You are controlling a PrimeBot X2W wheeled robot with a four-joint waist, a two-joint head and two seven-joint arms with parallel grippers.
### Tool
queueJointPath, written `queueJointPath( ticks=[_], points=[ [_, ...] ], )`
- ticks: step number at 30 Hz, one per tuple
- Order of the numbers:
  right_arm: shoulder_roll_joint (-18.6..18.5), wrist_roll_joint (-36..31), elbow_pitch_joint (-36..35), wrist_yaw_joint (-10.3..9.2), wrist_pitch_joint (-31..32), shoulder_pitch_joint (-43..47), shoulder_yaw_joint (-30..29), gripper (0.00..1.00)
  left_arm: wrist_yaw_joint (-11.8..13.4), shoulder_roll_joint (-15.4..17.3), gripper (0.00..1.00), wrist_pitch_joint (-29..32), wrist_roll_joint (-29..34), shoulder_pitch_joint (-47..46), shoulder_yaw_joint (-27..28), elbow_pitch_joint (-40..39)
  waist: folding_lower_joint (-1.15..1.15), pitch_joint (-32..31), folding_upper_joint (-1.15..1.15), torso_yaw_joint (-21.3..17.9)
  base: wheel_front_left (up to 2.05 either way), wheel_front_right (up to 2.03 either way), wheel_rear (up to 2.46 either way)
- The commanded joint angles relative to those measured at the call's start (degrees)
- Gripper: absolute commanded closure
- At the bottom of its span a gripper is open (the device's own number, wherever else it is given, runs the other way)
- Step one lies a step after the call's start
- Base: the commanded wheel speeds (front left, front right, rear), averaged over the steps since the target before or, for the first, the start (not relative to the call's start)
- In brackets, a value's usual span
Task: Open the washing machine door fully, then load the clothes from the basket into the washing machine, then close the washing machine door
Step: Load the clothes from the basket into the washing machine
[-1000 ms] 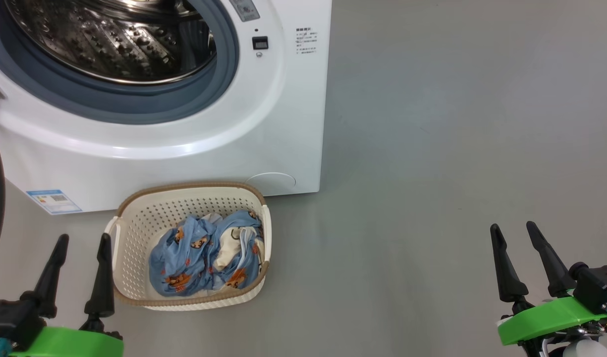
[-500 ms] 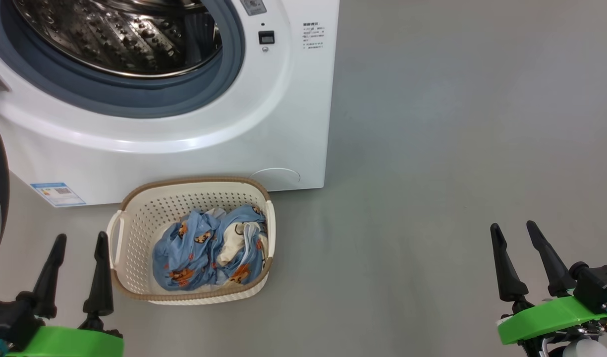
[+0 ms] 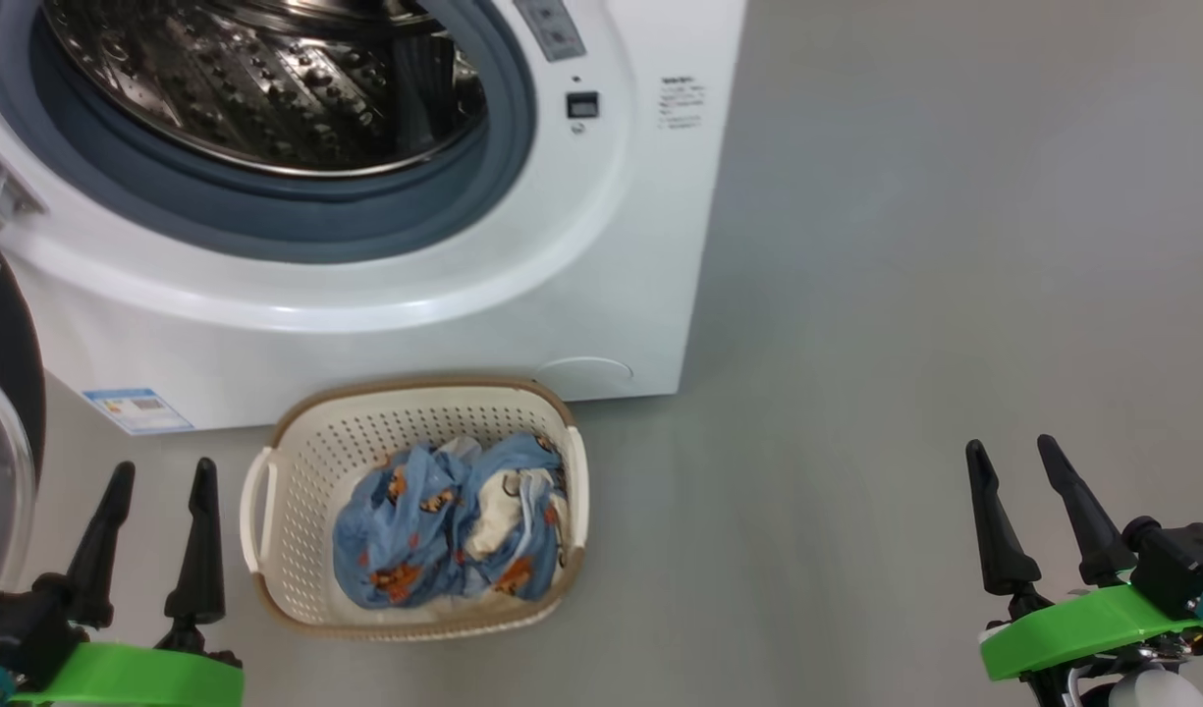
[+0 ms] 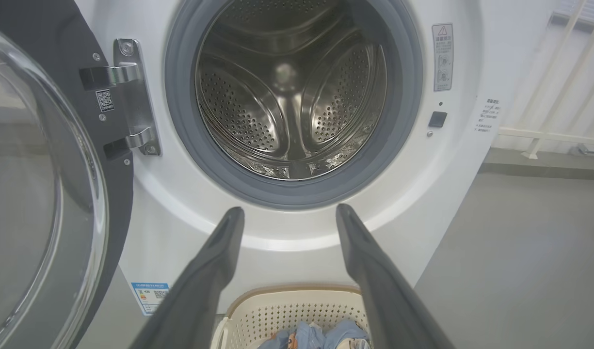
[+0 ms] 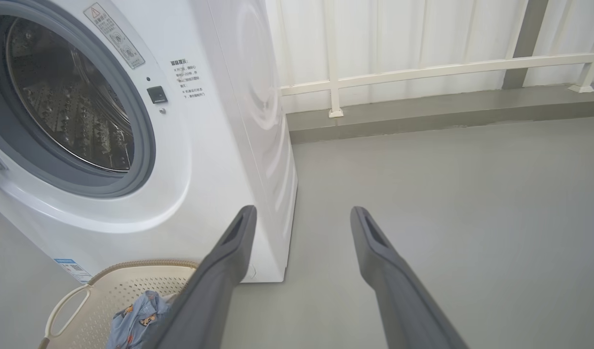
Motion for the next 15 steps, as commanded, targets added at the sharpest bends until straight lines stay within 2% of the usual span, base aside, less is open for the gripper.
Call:
queueJointPath(
  ticks=[1, 7, 15],
  points=[
    [-0.55, 0.00, -1.41, 0.32, -0.52, -1.43, 1.24, 0.00, 0.04, 1.91, 0.00, -0.32, 0.23, -1.74, 1.63, -1.22, 0.00, 0.22, 0.00, -0.06, 1.00, -2.02, 1.01],
    [-0.32, 0.02, -1.38, 0.32, -0.52, -1.59, 1.17, 0.00, 0.04, 1.18, 0.00, -0.32, 0.94, -1.85, 0.74, -1.15, 0.00, 0.57, 0.00, -0.31, 0.80, -1.26, 0.46],
    [-0.07, 0.08, -1.33, 0.32, -0.52, -1.45, 1.10, 0.00, 0.04, 0.37, 0.00, -0.32, 0.56, -1.35, -0.34, -0.70, 0.00, 0.93, 0.00, -0.31, 0.18, -0.18, 0.00]
  ],
)
